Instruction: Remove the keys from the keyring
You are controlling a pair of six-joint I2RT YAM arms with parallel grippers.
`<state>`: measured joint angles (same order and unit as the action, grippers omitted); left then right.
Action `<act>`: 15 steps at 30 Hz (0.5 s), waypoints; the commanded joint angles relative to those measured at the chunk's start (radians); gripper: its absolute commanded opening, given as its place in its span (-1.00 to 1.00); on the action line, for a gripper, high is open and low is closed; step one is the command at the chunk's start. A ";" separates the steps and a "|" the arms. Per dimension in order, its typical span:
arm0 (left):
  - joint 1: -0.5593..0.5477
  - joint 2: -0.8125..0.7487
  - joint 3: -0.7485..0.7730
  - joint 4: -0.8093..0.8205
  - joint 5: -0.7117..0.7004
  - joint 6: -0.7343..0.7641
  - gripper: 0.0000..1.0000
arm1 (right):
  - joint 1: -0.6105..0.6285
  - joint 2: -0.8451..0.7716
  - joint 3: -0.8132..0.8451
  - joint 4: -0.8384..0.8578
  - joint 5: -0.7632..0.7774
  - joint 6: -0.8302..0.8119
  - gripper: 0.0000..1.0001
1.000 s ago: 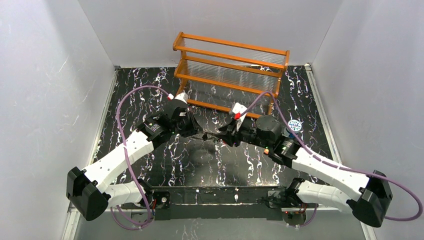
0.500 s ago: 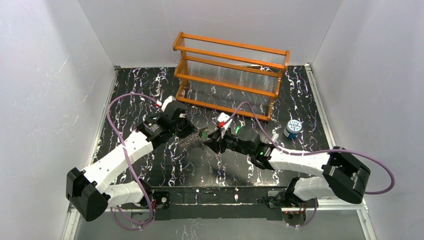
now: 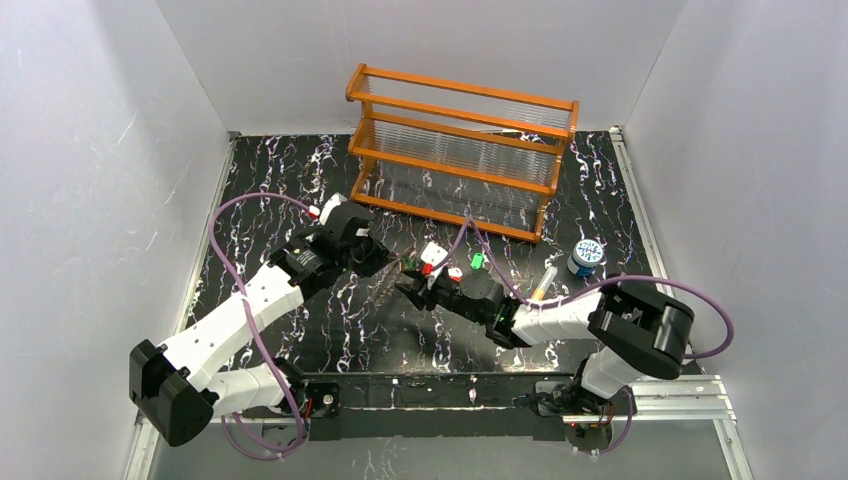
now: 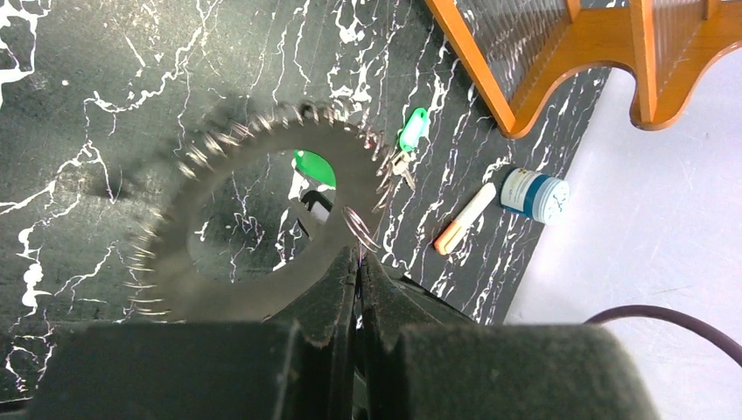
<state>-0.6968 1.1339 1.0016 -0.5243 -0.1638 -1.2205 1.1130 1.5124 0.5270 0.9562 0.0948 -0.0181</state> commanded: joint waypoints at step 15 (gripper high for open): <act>0.002 -0.057 0.012 0.013 0.028 -0.069 -1.00 | 0.031 0.124 0.022 0.313 0.144 -0.135 -0.23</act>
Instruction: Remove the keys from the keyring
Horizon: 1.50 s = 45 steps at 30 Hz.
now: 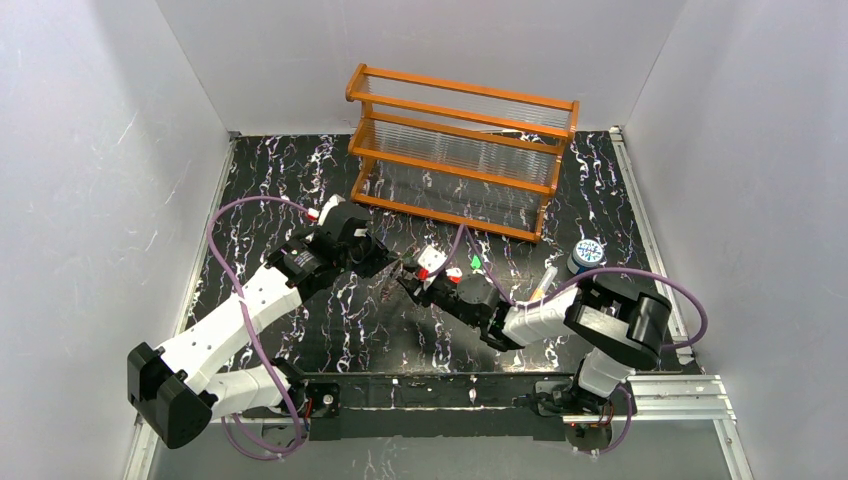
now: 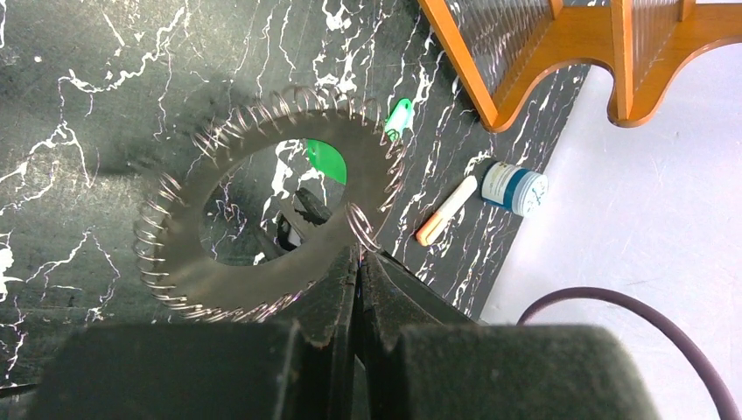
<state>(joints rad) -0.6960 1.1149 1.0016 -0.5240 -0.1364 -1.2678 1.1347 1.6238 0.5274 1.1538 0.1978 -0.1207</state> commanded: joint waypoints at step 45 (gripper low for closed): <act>0.003 -0.145 -0.099 0.224 -0.051 0.413 -0.48 | -0.032 -0.415 0.247 -0.997 -0.079 -0.218 -0.97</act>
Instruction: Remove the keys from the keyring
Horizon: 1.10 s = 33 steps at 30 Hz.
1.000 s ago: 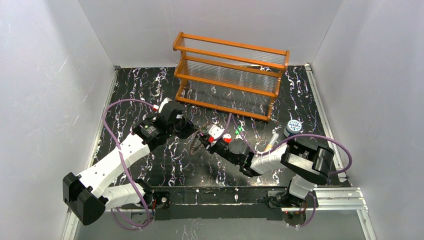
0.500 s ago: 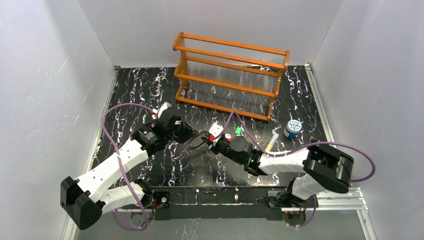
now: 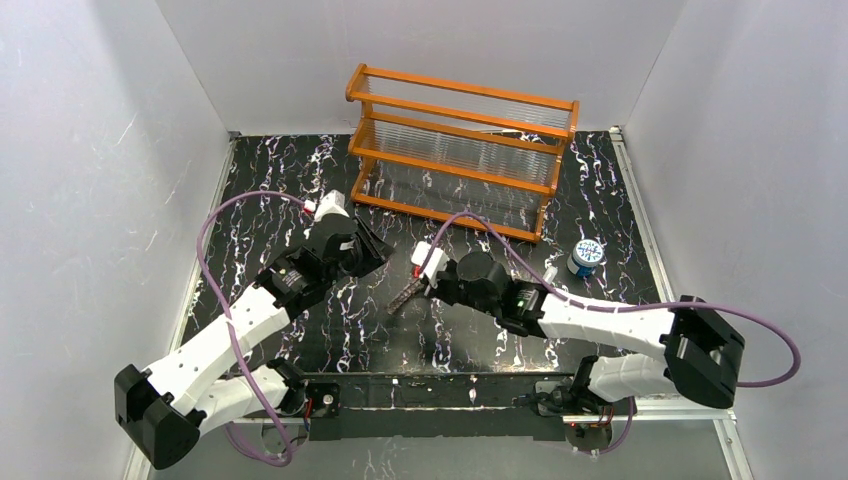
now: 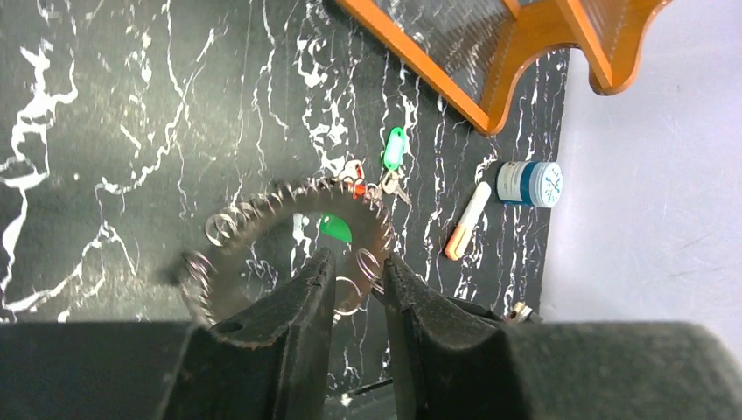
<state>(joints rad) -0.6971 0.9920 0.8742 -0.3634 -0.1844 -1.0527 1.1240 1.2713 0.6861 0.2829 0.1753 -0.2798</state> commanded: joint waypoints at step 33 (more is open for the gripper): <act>0.003 -0.125 -0.207 0.375 0.819 1.279 -0.11 | -0.074 -0.181 0.267 -0.486 -0.295 -0.128 -0.97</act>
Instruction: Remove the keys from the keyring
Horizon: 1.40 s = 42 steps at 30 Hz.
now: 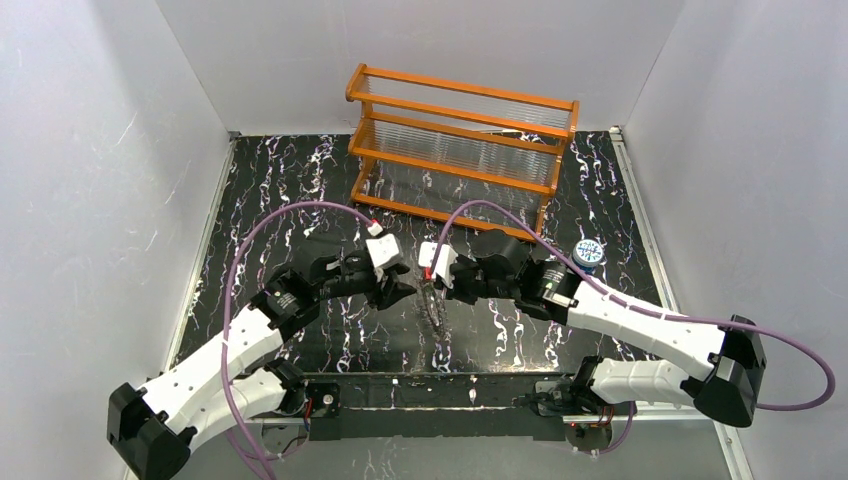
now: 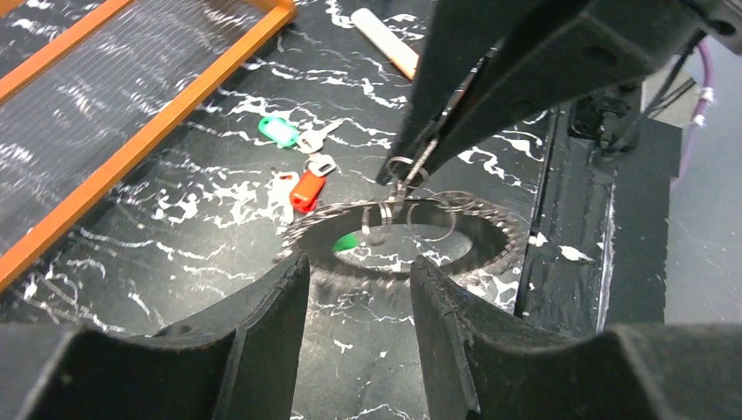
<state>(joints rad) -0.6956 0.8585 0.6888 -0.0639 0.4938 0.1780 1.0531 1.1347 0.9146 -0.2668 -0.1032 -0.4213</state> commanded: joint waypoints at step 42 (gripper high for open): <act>0.001 0.059 -0.120 0.299 0.269 0.160 -1.00 | -0.004 -0.068 0.033 0.020 -0.041 0.056 -0.97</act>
<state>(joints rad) -0.6956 0.9260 0.5766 0.2615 0.7704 0.3069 1.0531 1.0981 0.9070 -0.2432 -0.1726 -0.3702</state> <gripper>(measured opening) 0.011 0.066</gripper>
